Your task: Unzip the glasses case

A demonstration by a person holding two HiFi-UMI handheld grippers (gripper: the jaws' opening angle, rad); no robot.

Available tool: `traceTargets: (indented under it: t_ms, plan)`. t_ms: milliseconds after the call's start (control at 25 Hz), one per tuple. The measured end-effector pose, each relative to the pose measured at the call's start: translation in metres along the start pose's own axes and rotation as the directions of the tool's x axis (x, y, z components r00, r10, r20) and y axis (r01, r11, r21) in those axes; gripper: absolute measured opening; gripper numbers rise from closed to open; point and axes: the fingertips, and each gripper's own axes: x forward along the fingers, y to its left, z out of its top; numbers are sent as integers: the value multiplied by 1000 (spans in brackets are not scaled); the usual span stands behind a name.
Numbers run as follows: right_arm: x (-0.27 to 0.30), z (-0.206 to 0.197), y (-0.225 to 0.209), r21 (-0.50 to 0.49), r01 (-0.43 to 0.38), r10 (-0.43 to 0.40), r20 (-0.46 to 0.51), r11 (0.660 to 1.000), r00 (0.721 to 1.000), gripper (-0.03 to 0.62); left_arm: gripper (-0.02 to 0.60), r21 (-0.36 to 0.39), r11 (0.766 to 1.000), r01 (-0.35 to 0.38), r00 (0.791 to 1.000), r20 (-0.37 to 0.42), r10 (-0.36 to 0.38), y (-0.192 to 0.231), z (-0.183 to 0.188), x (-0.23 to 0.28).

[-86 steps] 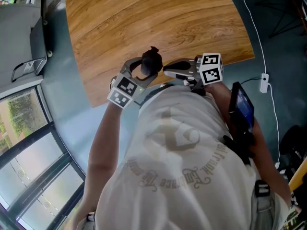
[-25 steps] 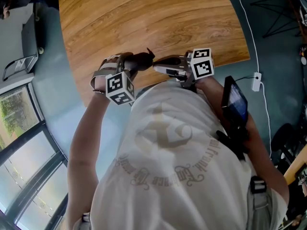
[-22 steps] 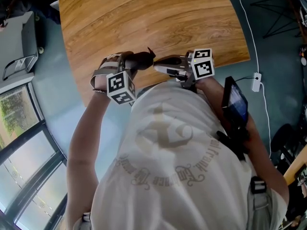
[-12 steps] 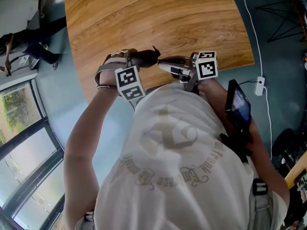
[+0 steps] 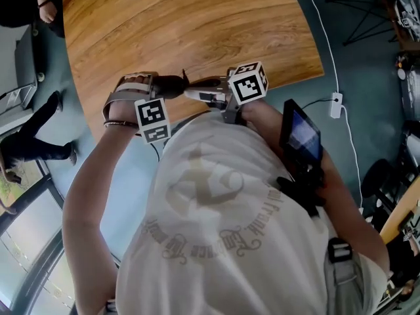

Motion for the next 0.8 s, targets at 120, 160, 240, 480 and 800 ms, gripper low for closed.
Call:
traceTargets:
  t_ms: [120, 160, 240, 480, 800]
  plan:
    - [-2, -3, -1, 9, 11, -11, -14, 1000, 1000, 6, 279, 35, 999, -9, 1000, -14, 9, -1, 4, 4]
    - [-1, -4, -2, 18, 14, -13, -15, 1000, 1000, 5, 279, 48, 999, -16, 1000, -24, 17, -1, 3, 4]
    - [0, -3, -4, 41, 23, -23, -15, 999, 1000, 6, 278, 73, 997, -33, 998, -45, 36, 0, 3, 3]
    - [1, -2, -10, 54, 51, -48, -48, 997, 998, 6, 281, 79, 997, -23, 998, -62, 28, -3, 5, 8]
    - [-7, -1, -39, 12, 183, -182, -41, 983, 982, 25, 307, -97, 983, 156, 988, 5, -156, -24, 9, 28]
